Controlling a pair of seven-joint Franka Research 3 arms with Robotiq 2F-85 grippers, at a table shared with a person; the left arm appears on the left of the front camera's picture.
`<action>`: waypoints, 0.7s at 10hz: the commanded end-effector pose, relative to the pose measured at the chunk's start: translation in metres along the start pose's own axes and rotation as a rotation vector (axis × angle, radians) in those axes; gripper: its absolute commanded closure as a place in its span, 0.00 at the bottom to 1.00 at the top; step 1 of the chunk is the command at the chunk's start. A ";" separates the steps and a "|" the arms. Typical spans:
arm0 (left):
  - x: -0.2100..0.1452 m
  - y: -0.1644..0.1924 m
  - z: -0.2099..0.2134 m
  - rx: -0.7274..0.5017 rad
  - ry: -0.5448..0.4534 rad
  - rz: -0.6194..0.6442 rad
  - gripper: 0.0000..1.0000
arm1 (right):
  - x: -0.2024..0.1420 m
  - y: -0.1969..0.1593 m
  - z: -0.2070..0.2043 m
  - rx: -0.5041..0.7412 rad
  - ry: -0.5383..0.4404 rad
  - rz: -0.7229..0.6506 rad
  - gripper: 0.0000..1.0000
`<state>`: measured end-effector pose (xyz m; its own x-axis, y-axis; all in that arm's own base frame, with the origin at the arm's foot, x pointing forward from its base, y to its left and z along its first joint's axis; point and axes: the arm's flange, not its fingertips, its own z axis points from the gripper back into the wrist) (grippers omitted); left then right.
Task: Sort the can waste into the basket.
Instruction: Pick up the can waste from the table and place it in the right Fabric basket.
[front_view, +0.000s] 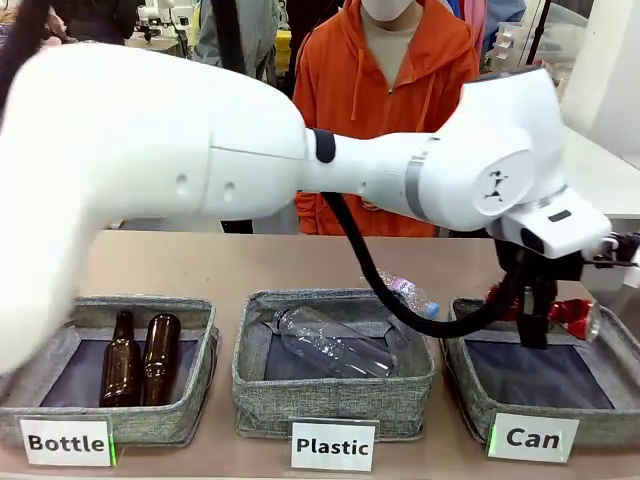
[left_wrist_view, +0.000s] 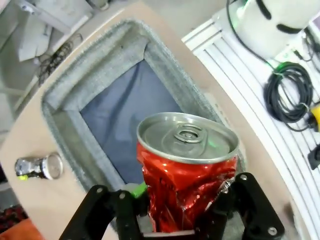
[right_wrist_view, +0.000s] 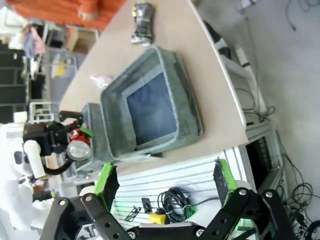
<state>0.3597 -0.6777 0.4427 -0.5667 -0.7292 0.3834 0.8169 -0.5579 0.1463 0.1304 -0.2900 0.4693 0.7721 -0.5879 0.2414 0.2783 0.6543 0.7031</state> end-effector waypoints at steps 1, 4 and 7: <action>0.010 0.020 -0.004 0.009 0.052 0.023 1.00 | 0.005 0.005 0.000 0.006 0.000 0.003 0.00; 0.008 0.021 -0.006 0.030 0.059 0.022 0.54 | 0.005 0.005 0.000 0.006 0.000 0.003 0.00; 0.009 0.016 -0.005 0.043 0.062 0.000 0.00 | 0.005 0.005 0.000 0.006 0.000 0.003 0.00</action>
<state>0.3669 -0.6889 0.4368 -0.5717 -0.7398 0.3547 0.8177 -0.5492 0.1724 0.1357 -0.2875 0.4704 0.7802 -0.5764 0.2429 0.2677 0.6586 0.7033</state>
